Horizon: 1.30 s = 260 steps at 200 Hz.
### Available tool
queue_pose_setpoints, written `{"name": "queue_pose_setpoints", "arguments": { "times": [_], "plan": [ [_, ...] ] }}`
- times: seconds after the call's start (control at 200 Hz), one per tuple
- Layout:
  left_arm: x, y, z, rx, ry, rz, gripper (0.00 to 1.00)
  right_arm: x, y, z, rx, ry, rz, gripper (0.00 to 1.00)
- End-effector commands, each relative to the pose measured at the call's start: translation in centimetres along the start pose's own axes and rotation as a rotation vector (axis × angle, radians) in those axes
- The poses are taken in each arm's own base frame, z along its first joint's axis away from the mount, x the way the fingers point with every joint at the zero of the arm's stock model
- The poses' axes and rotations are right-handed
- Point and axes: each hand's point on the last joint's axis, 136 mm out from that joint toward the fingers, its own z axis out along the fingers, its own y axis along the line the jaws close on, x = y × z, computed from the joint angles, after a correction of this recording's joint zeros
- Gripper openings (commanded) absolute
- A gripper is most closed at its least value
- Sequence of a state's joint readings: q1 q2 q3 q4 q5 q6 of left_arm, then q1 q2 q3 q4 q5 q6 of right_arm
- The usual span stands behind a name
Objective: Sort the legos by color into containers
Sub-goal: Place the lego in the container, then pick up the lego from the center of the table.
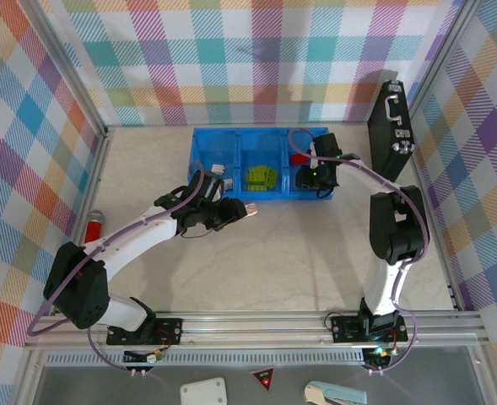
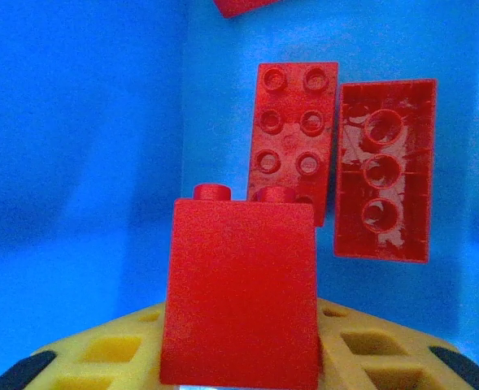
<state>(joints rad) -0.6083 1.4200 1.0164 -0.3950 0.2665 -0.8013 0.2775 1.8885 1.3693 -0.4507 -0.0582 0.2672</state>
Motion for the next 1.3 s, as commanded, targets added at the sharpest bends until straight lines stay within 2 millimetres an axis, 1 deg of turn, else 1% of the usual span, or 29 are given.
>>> {"name": "queue_pose_setpoints", "arguments": {
  "times": [0.0,0.065,0.2,0.365,0.455,0.605,0.72,0.9,1.07,1.15,1.295],
  "plan": [
    [0.1,-0.2,-0.8,-0.017,-0.004,0.037,0.47,-0.8,1.3,-0.2,-0.073,-0.007,-0.022,0.4],
    [0.2,0.0,-0.8,-0.028,-0.001,0.042,0.47,-1.0,1.8,-0.3,-0.099,-0.012,-0.025,0.42],
    [0.3,0.3,-0.9,-0.043,0.004,0.054,0.48,-1.3,2.1,-1.0,-0.106,-0.022,-0.014,0.48],
    [0.2,0.8,-0.4,-0.079,0.013,0.078,0.48,-1.5,2.3,-2.8,-0.109,-0.046,-0.013,0.5],
    [-0.1,1.0,0.0,-0.107,0.018,0.103,0.48,-1.2,2.4,-3.8,-0.107,-0.054,-0.012,0.5],
    [-1.0,1.9,0.8,-0.186,0.014,0.144,0.48,-0.4,2.5,-5.7,-0.114,-0.061,0.003,0.5],
    [-2.1,2.7,1.9,-0.267,0.005,0.149,0.49,0.5,2.7,-7.2,-0.124,-0.063,0.015,0.51],
    [-3.6,2.4,4.3,-0.305,0.007,0.155,0.55,2.4,2.4,-9.3,-0.122,-0.062,0.046,0.52],
    [-5.2,3.6,6.0,-0.406,-0.026,0.141,0.6,4.1,2.0,-11.1,-0.104,-0.052,0.075,0.54],
    [-5.7,4.0,6.7,-0.444,-0.046,0.118,0.63,4.5,2.0,-11.9,-0.107,-0.062,0.086,0.54],
    [-6.3,3.8,8.2,-0.468,-0.085,0.083,0.72,5.0,2.0,-12.7,-0.108,-0.064,0.098,0.54]
  ]
}}
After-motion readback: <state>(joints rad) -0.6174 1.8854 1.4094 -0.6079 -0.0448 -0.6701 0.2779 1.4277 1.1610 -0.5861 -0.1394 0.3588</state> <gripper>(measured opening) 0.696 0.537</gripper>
